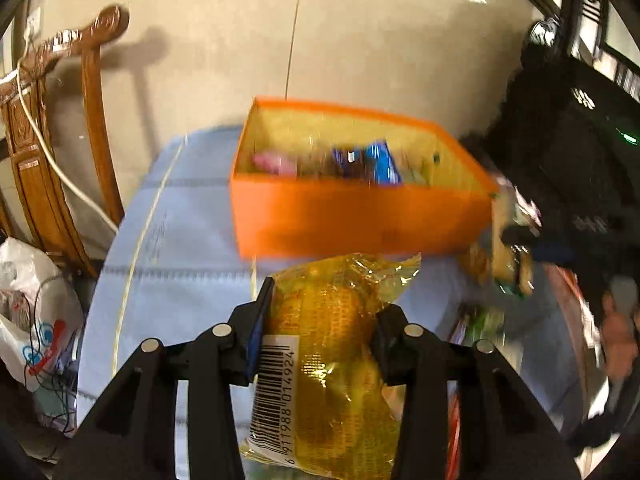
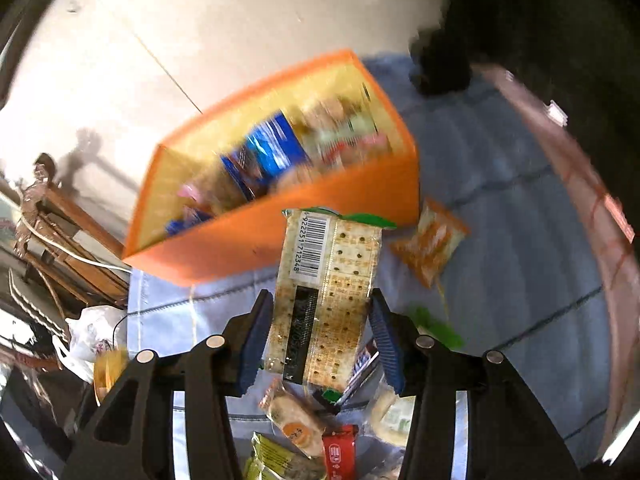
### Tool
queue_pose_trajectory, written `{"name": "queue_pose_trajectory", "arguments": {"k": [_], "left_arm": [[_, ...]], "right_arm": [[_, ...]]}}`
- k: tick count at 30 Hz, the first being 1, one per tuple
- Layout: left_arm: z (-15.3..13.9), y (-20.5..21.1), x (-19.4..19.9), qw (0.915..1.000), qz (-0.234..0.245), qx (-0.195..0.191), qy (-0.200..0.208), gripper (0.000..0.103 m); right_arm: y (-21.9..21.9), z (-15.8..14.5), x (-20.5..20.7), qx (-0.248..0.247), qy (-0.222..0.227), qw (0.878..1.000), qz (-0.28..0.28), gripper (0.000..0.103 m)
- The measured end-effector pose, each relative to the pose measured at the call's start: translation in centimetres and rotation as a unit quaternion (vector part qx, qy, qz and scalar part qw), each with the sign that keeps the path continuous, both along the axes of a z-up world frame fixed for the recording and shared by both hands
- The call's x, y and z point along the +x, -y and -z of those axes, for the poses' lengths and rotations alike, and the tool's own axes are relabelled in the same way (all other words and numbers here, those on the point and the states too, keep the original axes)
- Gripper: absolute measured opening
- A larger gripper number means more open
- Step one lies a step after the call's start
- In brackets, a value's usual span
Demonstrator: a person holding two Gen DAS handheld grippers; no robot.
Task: Organize snacks
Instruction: 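Lift both packs over the orange box and release them inside, then lower both tools to the table and grasp a wafer stick pack and orange snack bag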
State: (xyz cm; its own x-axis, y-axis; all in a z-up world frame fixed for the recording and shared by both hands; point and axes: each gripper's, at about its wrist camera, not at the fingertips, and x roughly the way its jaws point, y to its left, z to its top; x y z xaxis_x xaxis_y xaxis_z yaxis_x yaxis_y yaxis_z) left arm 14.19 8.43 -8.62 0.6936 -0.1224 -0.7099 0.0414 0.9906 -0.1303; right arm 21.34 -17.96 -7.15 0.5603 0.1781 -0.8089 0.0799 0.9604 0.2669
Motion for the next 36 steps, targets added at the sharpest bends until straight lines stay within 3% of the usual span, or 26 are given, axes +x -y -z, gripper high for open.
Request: {"name": "queue_pose_trajectory", "arguments": {"k": [6,10,20,22,24,26,27,28,31,36], "left_arm": [[-4.3,2.1,4.8,0.9995,-0.005,0.015,0.029,0.041],[-6.4,2.5,8.0,0.9990,-0.017,0.013,0.039,0.041],[-8.8,2.6,12.9,0.9983,-0.011,0.018,0.053,0.041],[-9.1,2.5,13.1,0.9983,-0.008,0.012,0.056,0.041],[-9.6,2.1,13.5,0.9974,0.002,-0.020,0.069,0.042],[-10.0,2.2,14.7,0.9978,0.001,-0.005,0.066,0.060],[-10.2,2.2,15.0,0.9975,-0.007,0.003,0.070,0.095],[-10.4,2.1,15.0,0.9964,-0.021,0.007,0.082,0.099],[-11.0,1.6,15.6,0.9973,-0.026,0.003,0.069,0.099],[-11.2,0.8,14.7,0.9970,-0.023,-0.017,0.072,0.099]], "right_arm": [[0.4,-5.6,2.1,-0.025,0.077,0.996,-0.020,0.049],[1.2,-7.7,5.0,-0.024,0.101,0.994,-0.021,0.049],[0.2,-9.7,10.1,-0.053,0.125,0.990,-0.048,0.049],[-0.1,-9.9,10.5,-0.053,0.126,0.989,-0.051,0.049],[-0.5,-9.8,10.9,-0.058,0.124,0.989,-0.055,0.049],[-0.6,-9.3,12.4,-0.059,0.107,0.991,-0.053,0.051],[-0.7,-9.1,13.3,-0.061,0.093,0.992,-0.051,0.067],[-0.8,-9.2,13.6,-0.073,0.090,0.992,-0.048,0.097],[-1.6,-10.2,13.3,-0.158,0.142,0.976,-0.042,0.099],[0.2,-10.6,12.6,-0.136,0.124,0.982,-0.033,0.099]]}}
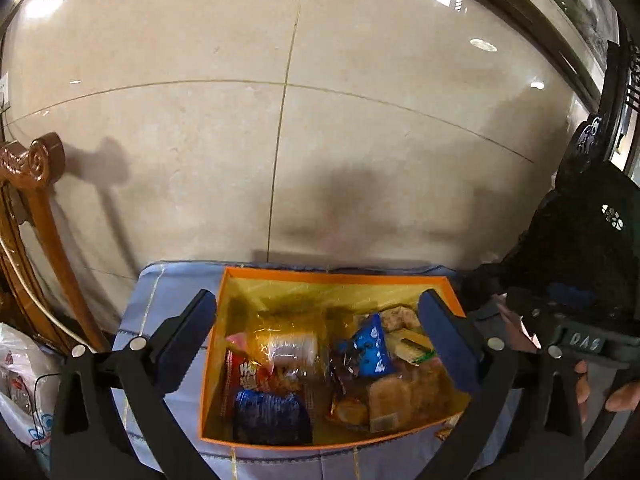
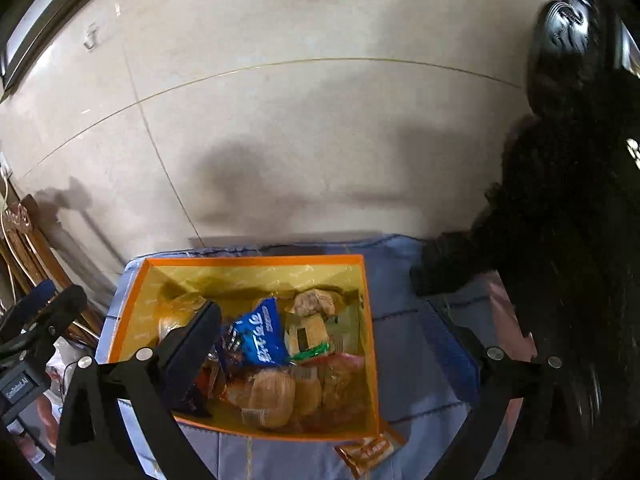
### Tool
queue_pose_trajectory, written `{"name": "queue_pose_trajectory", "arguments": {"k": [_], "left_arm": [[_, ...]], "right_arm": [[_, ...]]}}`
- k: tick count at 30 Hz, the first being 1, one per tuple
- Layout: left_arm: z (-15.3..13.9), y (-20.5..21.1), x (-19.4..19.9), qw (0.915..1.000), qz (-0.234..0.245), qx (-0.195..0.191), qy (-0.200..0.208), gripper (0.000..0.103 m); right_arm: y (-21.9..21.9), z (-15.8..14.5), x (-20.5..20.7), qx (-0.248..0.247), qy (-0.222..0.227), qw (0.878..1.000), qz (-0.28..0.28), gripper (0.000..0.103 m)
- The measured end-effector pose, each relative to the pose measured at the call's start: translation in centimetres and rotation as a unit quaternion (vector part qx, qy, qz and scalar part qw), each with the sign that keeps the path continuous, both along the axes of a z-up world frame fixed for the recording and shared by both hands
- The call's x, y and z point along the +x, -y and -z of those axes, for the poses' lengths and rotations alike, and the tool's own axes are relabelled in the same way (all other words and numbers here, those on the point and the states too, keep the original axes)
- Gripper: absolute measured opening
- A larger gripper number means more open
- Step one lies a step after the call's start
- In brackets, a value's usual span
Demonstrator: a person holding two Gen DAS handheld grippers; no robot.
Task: Organize snacks
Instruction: 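Lower both tools to the table and grasp a wafer stick pack and orange snack bag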
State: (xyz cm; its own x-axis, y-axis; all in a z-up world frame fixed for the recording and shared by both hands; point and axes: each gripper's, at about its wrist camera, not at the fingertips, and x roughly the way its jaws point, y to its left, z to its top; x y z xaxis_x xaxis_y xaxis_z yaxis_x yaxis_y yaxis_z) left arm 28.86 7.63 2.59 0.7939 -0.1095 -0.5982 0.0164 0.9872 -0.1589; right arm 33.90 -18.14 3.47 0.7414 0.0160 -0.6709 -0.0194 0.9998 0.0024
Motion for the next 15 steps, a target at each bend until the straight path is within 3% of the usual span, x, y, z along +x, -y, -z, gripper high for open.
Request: {"name": "queue_pose_trajectory", "arguments": {"k": [3,7,10,11,13,15], "left_arm": [[0.4,0.3,-0.5,0.9999,0.006,0.012,-0.007,0.099],[1.8,1.5,-3.8,0.9977,0.058,0.033,-0.015,0.099],[4.7,3.7,-7.9,0.9862,0.131,0.095,-0.034,0.099],[6.5,4.5,-9.6,0.9784,0.163,0.117,-0.051,0.099],[9.9,5.9,-12.4,0.9662,0.201,0.138,-0.084,0.099],[12.7,6.7,-14.1,0.9604,0.218,0.139,-0.104,0.099]], "right_arm": [[1.1,0.3,-0.7,0.011,-0.011,1.000,0.007,0.099],[2.2,2.1,-2.4,-0.002,-0.036,0.999,0.019,0.099],[4.1,5.9,-4.4,-0.017,-0.076,0.996,0.032,0.099],[4.7,7.0,-4.8,-0.016,-0.088,0.995,0.039,0.099],[6.8,10.2,-5.3,0.032,-0.133,0.989,0.062,0.099],[8.6,13.5,-5.7,0.089,-0.170,0.977,0.095,0.099]]}}
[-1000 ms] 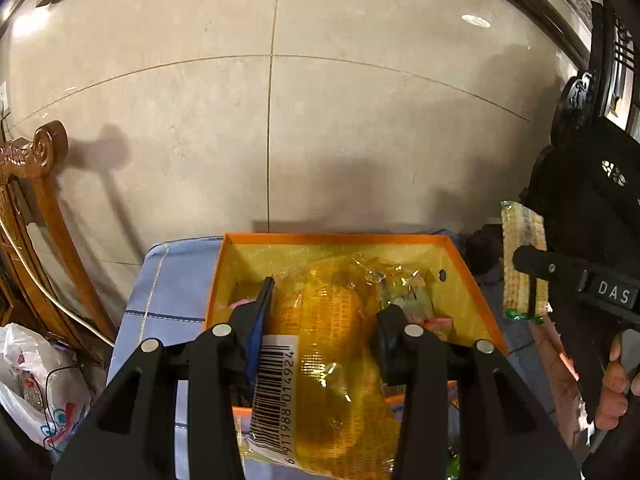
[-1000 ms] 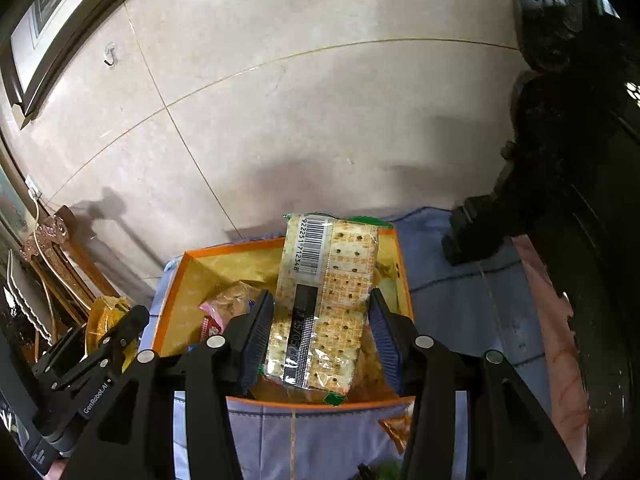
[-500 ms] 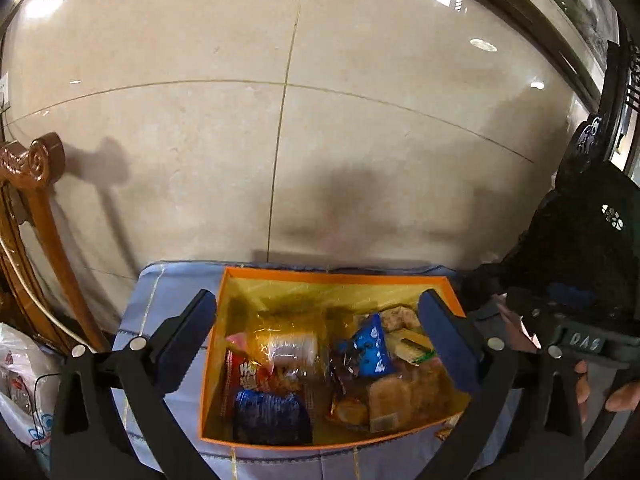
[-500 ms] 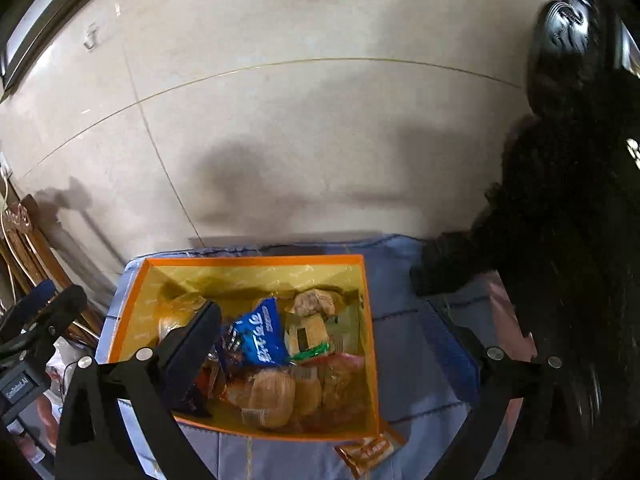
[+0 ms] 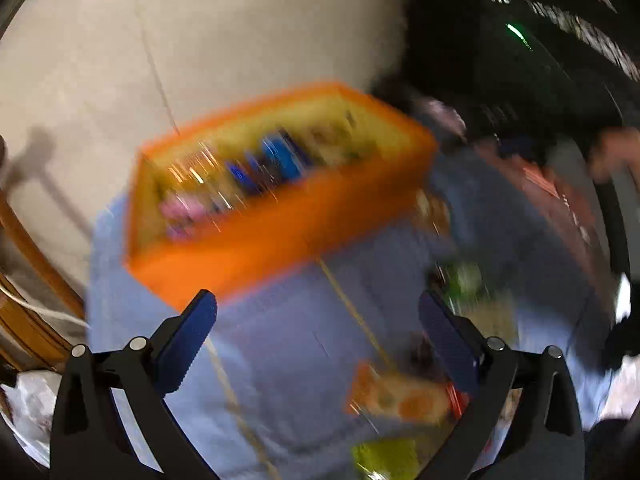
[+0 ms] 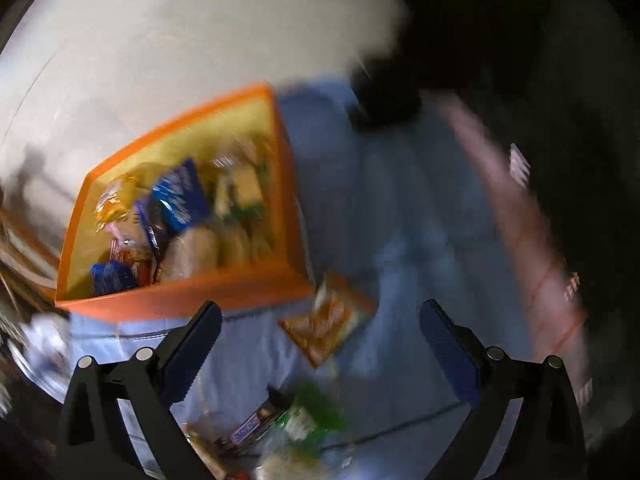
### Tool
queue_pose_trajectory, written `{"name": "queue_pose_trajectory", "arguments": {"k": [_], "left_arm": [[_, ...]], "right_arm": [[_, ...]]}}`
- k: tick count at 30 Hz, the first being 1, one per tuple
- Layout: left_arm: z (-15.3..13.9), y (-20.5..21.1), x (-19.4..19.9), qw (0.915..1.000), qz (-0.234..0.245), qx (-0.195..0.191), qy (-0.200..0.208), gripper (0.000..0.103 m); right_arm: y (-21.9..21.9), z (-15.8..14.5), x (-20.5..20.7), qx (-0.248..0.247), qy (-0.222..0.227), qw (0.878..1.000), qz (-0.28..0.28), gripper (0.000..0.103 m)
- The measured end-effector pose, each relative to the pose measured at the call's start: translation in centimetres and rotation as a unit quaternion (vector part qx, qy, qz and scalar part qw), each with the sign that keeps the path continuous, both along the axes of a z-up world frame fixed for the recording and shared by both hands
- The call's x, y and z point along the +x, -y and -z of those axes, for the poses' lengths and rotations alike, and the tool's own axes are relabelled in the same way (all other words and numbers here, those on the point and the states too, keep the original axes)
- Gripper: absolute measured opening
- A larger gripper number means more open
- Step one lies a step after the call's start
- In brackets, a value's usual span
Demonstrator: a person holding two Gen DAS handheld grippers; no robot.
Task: Organize snacks
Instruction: 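Lower both tools to the table and grasp a wafer stick pack and orange snack bag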
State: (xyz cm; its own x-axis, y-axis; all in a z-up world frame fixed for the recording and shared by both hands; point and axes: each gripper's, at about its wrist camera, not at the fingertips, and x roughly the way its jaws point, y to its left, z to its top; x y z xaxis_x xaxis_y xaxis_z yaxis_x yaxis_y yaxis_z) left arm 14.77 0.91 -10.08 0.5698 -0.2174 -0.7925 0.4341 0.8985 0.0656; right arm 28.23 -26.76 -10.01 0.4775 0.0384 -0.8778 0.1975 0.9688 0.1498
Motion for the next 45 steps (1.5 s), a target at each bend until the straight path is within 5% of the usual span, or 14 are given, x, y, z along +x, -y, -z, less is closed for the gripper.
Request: {"name": "queue_pose_trajectory", "arguments": {"k": [6,15,20,24,25,34,40,45], "left_arm": [[6.8,1.6,-2.3,0.9970,0.038,0.040,-0.054,0.099],[9.1,3.2,-1.1,0.9916,0.099,-0.027,-0.078,0.099],[9.9,1.6,-0.2,0.9826,0.104,-0.071,-0.136,0.099],[10.6,0.5,-1.2,0.9781,0.116,-0.067,-0.159,0.099],[11.1,0.5,-1.2,0.9802,0.112,-0.044,-0.157,0.099],[11.6,3.5,-0.7,0.9804,0.140,-0.050,-0.130,0.099],[12.5,6.3,-3.7,0.9765,0.202,0.034,-0.066,0.099],[12.1,6.4,-2.6,0.9803,0.175,0.013,-0.089,0.099]], "right_arm": [[1.1,6.0,1.3,0.032,-0.072,0.996,0.031,0.099],[-0.1,8.1,3.4,0.022,-0.088,0.995,0.032,0.099],[-1.9,7.8,3.7,0.008,-0.084,0.996,-0.003,0.099],[-2.4,7.9,3.8,0.006,-0.088,0.996,-0.002,0.099],[-2.5,7.8,3.8,0.005,-0.089,0.996,-0.002,0.099],[-3.6,8.6,3.8,0.007,-0.097,0.995,-0.008,0.099],[-3.5,9.7,3.8,0.012,-0.105,0.994,0.003,0.099],[-3.9,9.8,3.7,0.014,-0.091,0.996,0.001,0.099]]}}
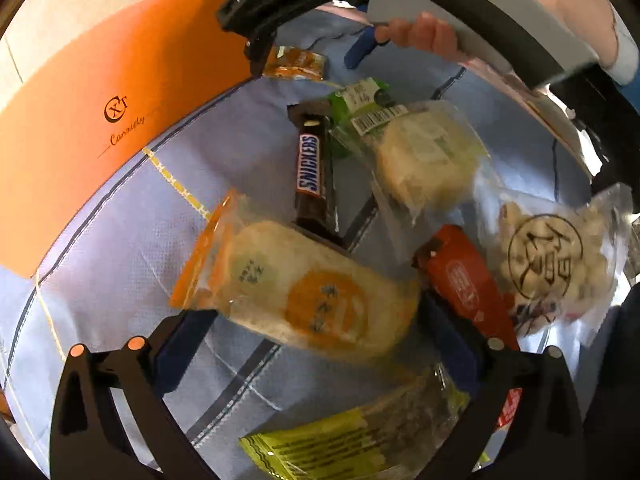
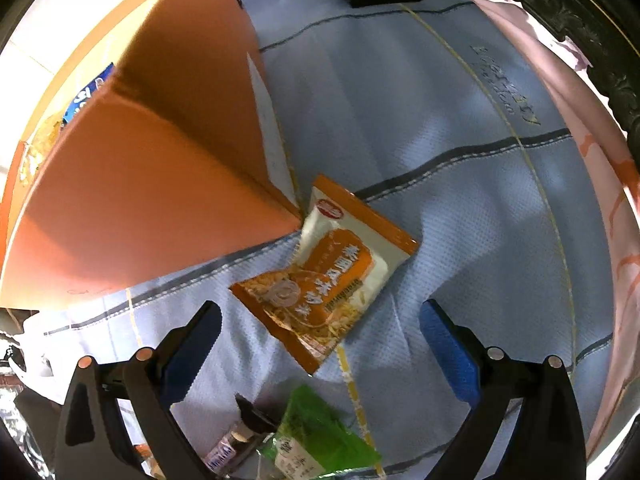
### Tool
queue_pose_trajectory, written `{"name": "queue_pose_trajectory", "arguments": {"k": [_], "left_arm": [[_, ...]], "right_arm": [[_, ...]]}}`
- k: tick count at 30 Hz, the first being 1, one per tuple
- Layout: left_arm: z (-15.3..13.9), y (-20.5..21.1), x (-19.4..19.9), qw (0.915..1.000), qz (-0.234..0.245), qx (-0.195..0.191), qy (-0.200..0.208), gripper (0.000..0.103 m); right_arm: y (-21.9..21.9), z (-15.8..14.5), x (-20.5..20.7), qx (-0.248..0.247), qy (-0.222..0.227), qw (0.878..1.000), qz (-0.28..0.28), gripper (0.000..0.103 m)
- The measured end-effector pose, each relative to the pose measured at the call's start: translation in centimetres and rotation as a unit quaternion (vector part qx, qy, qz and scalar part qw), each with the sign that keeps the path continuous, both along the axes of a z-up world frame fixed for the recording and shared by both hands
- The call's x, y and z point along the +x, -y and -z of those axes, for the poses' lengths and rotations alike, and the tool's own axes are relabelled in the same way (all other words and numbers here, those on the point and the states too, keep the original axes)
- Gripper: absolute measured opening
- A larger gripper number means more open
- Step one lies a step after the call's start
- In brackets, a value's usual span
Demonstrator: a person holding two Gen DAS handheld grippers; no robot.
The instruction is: Organize snacks
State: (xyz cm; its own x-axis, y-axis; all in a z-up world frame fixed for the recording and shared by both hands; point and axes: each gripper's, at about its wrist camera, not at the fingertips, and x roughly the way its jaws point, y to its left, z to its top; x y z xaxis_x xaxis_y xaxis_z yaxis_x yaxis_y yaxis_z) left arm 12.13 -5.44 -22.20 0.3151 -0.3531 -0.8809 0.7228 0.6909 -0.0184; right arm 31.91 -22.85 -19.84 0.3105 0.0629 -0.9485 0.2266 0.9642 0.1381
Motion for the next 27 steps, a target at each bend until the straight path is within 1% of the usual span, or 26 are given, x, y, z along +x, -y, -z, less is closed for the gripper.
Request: {"name": "queue_pose_trajectory", "arguments": {"k": [1,2,3,4,5,6,7,8,9,10,11,12,13,14,15,16,17,19,20,21,22,23,24,25,26,27], "left_arm": [[-0.1,0.1,0.2,1.0000,-0.005,-0.001,0.002,0.094],[-0.2,0.4,0.5,0.9998,-0.019,-0.003,0.011,0.080],[-0.3,0.2,0.6,0.9993,-0.030,-0.004,0.019,0.069],[-0.8,0.1,1.0,0.9985,-0.048,-0.014,0.022,0.042],[-0.9,-0.2,1.5,0.9973,-0.069,-0.017,0.017,0.028],[-1.1,-0.7,2.2,0.9951,-0.094,-0.029,0.000,0.024],[-1.2,-1.5,2.8,0.9915,-0.119,-0.049,-0.018,0.019],[-1.1,-2.2,3.3,0.9863,-0.145,-0.070,-0.035,0.018],[-1.2,-2.5,3.4,0.9850,-0.151,-0.074,-0.037,0.017],[-1.2,-2.4,3.3,0.9860,-0.148,-0.070,-0.033,0.016],[-1.3,-2.1,2.9,0.9887,-0.138,-0.055,-0.021,0.016],[-1.2,-1.7,2.7,0.9900,-0.132,-0.048,-0.015,0.016],[-1.3,-1.9,2.3,0.9908,-0.128,-0.043,-0.010,0.016],[-1.4,-1.5,2.1,0.9909,-0.128,-0.042,-0.007,0.016],[-1.7,-1.2,1.7,0.9920,-0.122,-0.031,0.009,0.016],[-2.1,-0.4,1.2,0.9932,-0.110,-0.020,0.032,0.015],[-2.4,-0.2,0.9,0.9931,-0.107,-0.023,0.043,0.015],[-2.4,-0.7,0.8,0.9909,-0.124,-0.038,0.037,0.015],[-2.4,-1.0,1.1,0.9892,-0.137,-0.039,0.036,0.015],[-2.0,-1.2,1.3,0.9889,-0.142,-0.027,0.034,0.015],[-1.7,-1.2,1.6,0.9886,-0.146,-0.005,0.038,0.017],[-1.4,-1.2,1.8,0.9874,-0.151,0.013,0.046,0.028],[-1.4,-1.6,2.0,0.9862,-0.159,0.015,0.045,0.044],[-1.5,-1.9,2.3,0.9845,-0.170,0.013,0.041,0.083],[-2.0,-2.4,2.5,0.9798,-0.193,0.003,0.053,0.099],[-2.3,-2.6,2.3,0.9771,-0.202,-0.001,0.065,0.099]], "right_arm": [[-0.4,-0.1,0.0,0.001,0.011,1.000,-0.005,0.096],[-0.6,-0.2,-0.1,-0.001,0.018,1.000,-0.009,0.086],[-0.8,-0.1,0.1,-0.007,0.018,1.000,-0.011,0.063],[-1.1,-0.1,0.0,-0.021,0.015,1.000,-0.006,0.045],[-1.3,-0.2,-0.2,-0.047,0.012,0.999,0.002,0.038],[-1.5,-0.2,-0.3,-0.057,0.009,0.998,0.001,0.034],[-1.4,-0.4,-0.5,-0.037,0.007,0.999,0.003,0.033],[-1.4,-0.5,-0.7,-0.024,0.006,1.000,0.004,0.032],[-1.4,-0.8,-0.9,-0.016,0.007,1.000,0.000,0.031],[-1.4,-1.0,-1.0,-0.019,0.011,1.000,-0.003,0.031],[-1.6,-1.3,-1.3,-0.031,0.017,0.999,-0.005,0.031],[-1.6,-1.6,-1.5,-0.036,0.021,0.999,-0.005,0.019],[-1.7,-1.8,-1.6,-0.030,0.022,0.999,-0.007,0.014],[-1.6,-2.1,-1.9,-0.016,0.024,1.000,-0.007,0.014],[-1.6,-2.6,-2.1,-0.014,0.028,0.999,-0.009,0.013],[-1.8,-3.0,-2.2,-0.021,0.034,0.999,-0.016,0.012],[-2.0,-3.4,-2.4,-0.034,0.042,0.998,-0.021,0.011],[-2.0,-3.5,-2.8,-0.027,0.041,0.999,-0.021,0.011],[-1.9,-3.6,-2.9,-0.025,0.041,0.999,-0.019,0.011],[-1.8,-3.6,-2.8,-0.023,0.039,0.999,-0.019,0.011],[-1.7,-3.5,-2.7,-0.022,0.037,0.999,-0.017,0.011],[-0.1,-3.2,-2.5,-0.020,0.036,0.999,-0.019,0.011],[0.2,-2.8,-2.5,-0.019,0.035,0.999,-0.018,0.011],[0.3,-2.7,-2.4,-0.020,0.034,0.999,-0.018,0.011],[0.5,-2.3,-1.9,-0.018,0.032,0.999,-0.018,0.011],[0.6,-1.9,-1.8,-0.013,0.028,0.999,-0.019,0.011]]}}
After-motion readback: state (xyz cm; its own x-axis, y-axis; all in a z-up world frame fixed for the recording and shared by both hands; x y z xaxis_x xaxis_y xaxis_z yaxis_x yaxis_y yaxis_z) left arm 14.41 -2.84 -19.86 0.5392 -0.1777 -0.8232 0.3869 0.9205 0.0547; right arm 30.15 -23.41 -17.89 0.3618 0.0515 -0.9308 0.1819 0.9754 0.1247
